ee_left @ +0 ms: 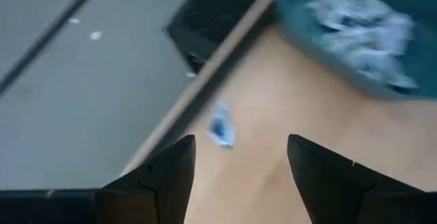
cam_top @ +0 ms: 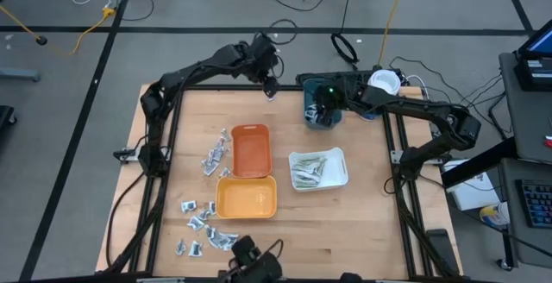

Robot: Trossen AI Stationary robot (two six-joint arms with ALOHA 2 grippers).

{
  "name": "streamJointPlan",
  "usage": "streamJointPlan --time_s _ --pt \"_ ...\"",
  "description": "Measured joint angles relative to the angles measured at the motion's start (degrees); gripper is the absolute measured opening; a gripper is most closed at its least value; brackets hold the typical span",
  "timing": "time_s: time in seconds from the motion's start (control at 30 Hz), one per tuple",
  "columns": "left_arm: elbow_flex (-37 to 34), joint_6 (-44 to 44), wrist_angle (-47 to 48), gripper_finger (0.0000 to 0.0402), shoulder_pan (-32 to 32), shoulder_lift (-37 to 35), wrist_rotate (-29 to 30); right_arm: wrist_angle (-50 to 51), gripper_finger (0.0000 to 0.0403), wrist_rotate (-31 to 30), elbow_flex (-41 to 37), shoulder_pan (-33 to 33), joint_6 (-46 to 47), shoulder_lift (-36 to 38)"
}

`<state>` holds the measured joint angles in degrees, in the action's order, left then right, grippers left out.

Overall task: Pick & Place First Aid Supplies
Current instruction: Put the blue sachet into the blue bin

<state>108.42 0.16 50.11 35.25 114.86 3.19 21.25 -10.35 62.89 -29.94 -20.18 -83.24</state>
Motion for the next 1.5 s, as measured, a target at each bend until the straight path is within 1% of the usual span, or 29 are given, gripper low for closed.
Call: streamJointPlan --time_s 0.13,0.3,0.43,0.53,0.6,0.73,0.93,1.1,1.13,1.33,1.5 --pt "0.0 1.4 -0.7 0.0228 1.6 2.2 1.9 -0.3 0.0223 0.1 0.0 0.4 1.3 0.0" --pt "0.0 2.6 -0.9 0.0224 2.4 6.5 1.7 -1.5 0.0220 0.2 0.0 0.4 4.0 0.0" --pt "0.0 1.8 -1.0 0.0223 2.3 10.0 2.0 -2.8 0.0220 0.3 0.0 0.4 6.0 0.0" --pt "0.0 0.3 -0.9 0.0223 2.2 12.3 2.7 -3.9 0.0220 1.9 0.0 0.4 7.1 0.0" --pt "0.0 -0.5 -0.9 0.0223 2.2 13.4 2.6 -4.0 0.0219 3.1 0.0 0.5 8.6 0.0" --pt "0.0 -0.3 -1.7 0.0223 2.2 14.9 2.2 -4.3 0.0219 3.1 0.0 0.9 9.9 0.0" --pt "0.0 -0.5 -3.9 0.0223 2.2 16.9 0.3 -4.6 0.0219 3.0 0.0 2.4 10.1 0.0" --pt "0.0 -1.0 -5.2 0.0223 2.4 18.2 -2.6 -6.3 0.0216 2.9 0.0 3.6 10.1 0.0" --pt "-0.1 -1.1 -5.2 0.0223 2.8 18.3 -4.0 -6.9 0.0216 3.0 0.0 3.9 10.1 0.0" --pt "-0.1 -3.2 -4.5 0.0223 4.1 18.7 -7.5 -10.0 0.0215 2.9 0.0 4.6 10.1 0.0" --pt "-0.1 -2.8 -4.4 0.0221 4.4 19.1 -8.7 -11.6 0.0215 2.9 0.0 4.9 9.7 0.0"
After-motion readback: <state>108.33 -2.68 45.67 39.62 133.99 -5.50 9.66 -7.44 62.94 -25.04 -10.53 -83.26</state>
